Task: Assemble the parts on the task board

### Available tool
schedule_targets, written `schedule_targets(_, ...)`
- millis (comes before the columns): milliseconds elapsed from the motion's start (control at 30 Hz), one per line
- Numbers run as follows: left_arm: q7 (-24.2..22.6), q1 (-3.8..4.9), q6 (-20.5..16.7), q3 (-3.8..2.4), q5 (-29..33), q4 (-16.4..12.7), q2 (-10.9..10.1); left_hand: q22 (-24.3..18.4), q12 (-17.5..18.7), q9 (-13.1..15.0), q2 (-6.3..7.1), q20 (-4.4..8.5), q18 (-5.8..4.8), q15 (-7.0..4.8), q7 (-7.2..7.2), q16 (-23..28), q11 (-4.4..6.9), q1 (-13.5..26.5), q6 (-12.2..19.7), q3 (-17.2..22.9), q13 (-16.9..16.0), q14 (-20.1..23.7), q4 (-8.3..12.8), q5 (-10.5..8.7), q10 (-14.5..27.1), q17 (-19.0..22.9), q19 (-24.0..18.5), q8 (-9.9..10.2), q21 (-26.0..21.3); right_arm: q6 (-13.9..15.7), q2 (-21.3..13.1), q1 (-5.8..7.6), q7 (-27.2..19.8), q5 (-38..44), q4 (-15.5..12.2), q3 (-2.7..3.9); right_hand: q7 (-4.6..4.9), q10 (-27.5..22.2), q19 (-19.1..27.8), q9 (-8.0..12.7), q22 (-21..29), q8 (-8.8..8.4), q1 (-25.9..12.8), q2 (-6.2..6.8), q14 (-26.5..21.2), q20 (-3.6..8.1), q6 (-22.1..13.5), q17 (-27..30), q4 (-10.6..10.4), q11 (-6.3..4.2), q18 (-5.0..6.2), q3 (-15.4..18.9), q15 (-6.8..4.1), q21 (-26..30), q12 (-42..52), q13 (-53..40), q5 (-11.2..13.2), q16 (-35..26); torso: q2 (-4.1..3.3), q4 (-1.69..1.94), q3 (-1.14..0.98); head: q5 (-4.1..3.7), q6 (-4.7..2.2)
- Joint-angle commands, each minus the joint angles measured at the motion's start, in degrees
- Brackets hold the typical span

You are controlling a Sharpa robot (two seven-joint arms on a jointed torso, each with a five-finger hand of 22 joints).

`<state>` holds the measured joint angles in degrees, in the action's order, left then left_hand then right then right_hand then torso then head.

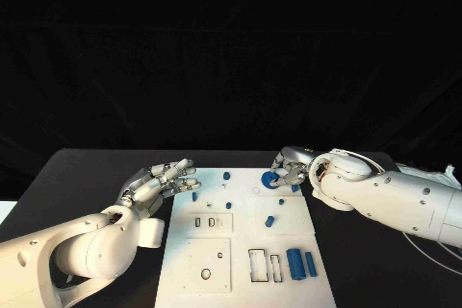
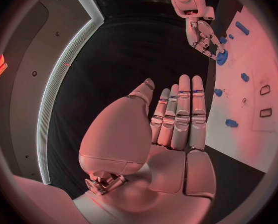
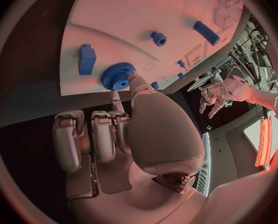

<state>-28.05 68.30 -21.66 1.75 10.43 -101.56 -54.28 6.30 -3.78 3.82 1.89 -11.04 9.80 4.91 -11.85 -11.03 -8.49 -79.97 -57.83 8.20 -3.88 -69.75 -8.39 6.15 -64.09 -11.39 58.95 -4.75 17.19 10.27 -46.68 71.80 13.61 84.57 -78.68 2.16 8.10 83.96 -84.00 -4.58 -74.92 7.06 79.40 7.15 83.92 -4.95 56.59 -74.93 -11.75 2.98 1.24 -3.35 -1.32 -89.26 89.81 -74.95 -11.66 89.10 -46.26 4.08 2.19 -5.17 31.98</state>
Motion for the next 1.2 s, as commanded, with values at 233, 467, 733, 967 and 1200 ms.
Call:
schedule_targets(233,-0.1,0.06,0.9,-0.05,0.1,0.0,0.1,0.0,0.1,-0.1,-0.12,-0.32,0.66,0.26,-0.34,0.2,-0.12,0.5,0.2,0.0,0.0,0.2,0.3,0.01,0.3,-0.1,-0.2,0.2,-0.2,-1.8,0.9,-0.71,0.1,2.9,0.6,-0.09,0.01,6.0,-5.6,-0.1,-14.4,0.17,0.3,-0.61,5.8,-0.43,0.5,-13.6,0.6,0.27,-1.08,-0.1,0.47,-0.5,0.2,-15.1,-0.4,0.3,-0.01,0.06,0.04,0.15,0.28)
schedule_targets(467,0.0,0.06,1.0,-0.05,0.1,0.0,0.1,0.0,0.1,-0.1,-0.12,-0.32,0.66,0.26,-0.34,0.2,-0.12,0.5,0.2,0.0,0.0,0.2,0.3,0.01,0.3,-0.1,-0.2,0.2,-0.2,-2.4,1.3,-1.04,0.2,4.5,1.0,-0.16,-0.08,6.0,-5.8,-0.2,-14.7,0.40,0.3,-0.79,5.8,-0.41,1.1,-13.8,0.9,0.22,-1.15,-0.2,0.44,-0.6,0.2,-15.1,-0.4,0.4,-0.01,0.01,0.04,0.18,0.40)
schedule_targets(733,0.1,0.06,1.0,-0.04,0.1,0.1,0.2,0.0,0.1,-0.1,-0.12,-0.32,0.66,0.26,-0.34,0.2,-0.12,0.5,0.2,0.0,0.0,0.2,0.3,0.01,0.3,-0.1,-0.2,0.2,-0.2,-0.9,1.3,-1.31,-0.1,6.6,0.8,-0.20,-0.84,6.0,-6.0,-0.4,-15.1,1.26,4.1,-3.31,5.9,0.04,3.8,-14.0,4.1,-0.47,-1.24,-4.2,-0.16,-0.7,0.2,-15.1,0.3,0.5,0.00,0.05,0.04,0.09,0.54)
schedule_targets(967,0.2,0.06,1.0,-0.04,0.1,0.1,0.2,0.0,0.1,-0.1,-0.12,-0.32,0.66,0.26,-0.34,0.2,-0.12,0.5,0.2,0.0,0.0,0.2,0.3,0.01,0.3,-0.1,-0.2,0.2,-0.2,2.5,1.3,-1.41,-1.4,7.0,0.2,-0.20,-1.65,6.0,-6.0,-0.8,-15.1,1.90,4.1,-3.98,6.0,0.54,6.2,-14.9,5.4,-1.19,-1.24,-6.6,-0.70,-0.7,0.2,-15.1,-1.3,0.8,-0.01,0.03,0.03,0.07,0.46)
schedule_targets(1200,0.1,0.06,1.0,-0.04,0.1,0.1,0.2,0.0,0.1,-0.1,-0.12,-0.32,0.66,0.26,-0.34,0.2,-0.12,0.5,0.2,0.0,0.0,0.2,0.3,0.01,0.3,-0.1,-0.2,0.2,-0.2,8.4,1.4,-1.47,-2.8,6.8,-1.6,-0.20,-2.12,6.0,-6.0,-1.0,-15.1,1.93,2.3,-3.96,6.1,0.93,7.2,-15.1,5.5,-1.60,-1.24,-7.7,-1.07,-0.7,0.2,-15.1,-2.1,0.9,0.00,0.05,0.04,0.15,0.34)
